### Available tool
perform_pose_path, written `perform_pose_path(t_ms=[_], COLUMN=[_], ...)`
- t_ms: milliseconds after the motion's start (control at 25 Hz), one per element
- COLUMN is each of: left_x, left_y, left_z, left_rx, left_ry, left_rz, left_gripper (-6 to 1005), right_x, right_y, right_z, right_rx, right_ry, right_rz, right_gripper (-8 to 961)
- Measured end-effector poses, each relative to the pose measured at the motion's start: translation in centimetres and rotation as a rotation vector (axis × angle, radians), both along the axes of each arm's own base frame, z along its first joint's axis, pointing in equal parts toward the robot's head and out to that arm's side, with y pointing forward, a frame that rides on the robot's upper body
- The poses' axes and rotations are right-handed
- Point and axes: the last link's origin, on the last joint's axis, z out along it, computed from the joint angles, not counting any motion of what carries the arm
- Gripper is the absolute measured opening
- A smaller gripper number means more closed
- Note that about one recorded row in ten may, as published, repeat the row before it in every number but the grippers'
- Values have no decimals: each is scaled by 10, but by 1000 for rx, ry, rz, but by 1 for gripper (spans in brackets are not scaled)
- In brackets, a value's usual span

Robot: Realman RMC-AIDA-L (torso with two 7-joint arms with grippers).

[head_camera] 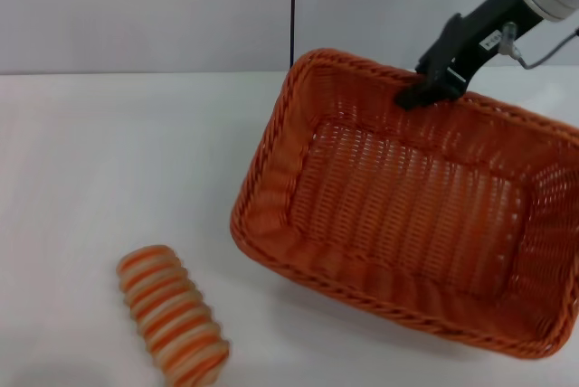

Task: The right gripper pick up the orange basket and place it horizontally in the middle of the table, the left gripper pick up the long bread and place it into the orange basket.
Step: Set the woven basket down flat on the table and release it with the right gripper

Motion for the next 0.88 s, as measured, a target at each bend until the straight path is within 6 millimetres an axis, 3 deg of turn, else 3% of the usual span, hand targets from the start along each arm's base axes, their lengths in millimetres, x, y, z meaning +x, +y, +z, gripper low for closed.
perform_pose_path(t_ms=[320,640,880], left_x=[-1,4,7], left_y=[-22,-43,-48], left_z=[0,-2,-2], left_rx=[12,13,14], left_ry=[5,10,11], left_rz=[7,-20,-35], left_gripper=[713,714,714], right_x=[-22,-26,-23], right_y=[-3,-1,0], right_z=[-31,-53,-63], right_rx=[-48,-24,-29], right_ry=[9,48,69], right_rz=[323,419,468], right_gripper=[150,149,149])
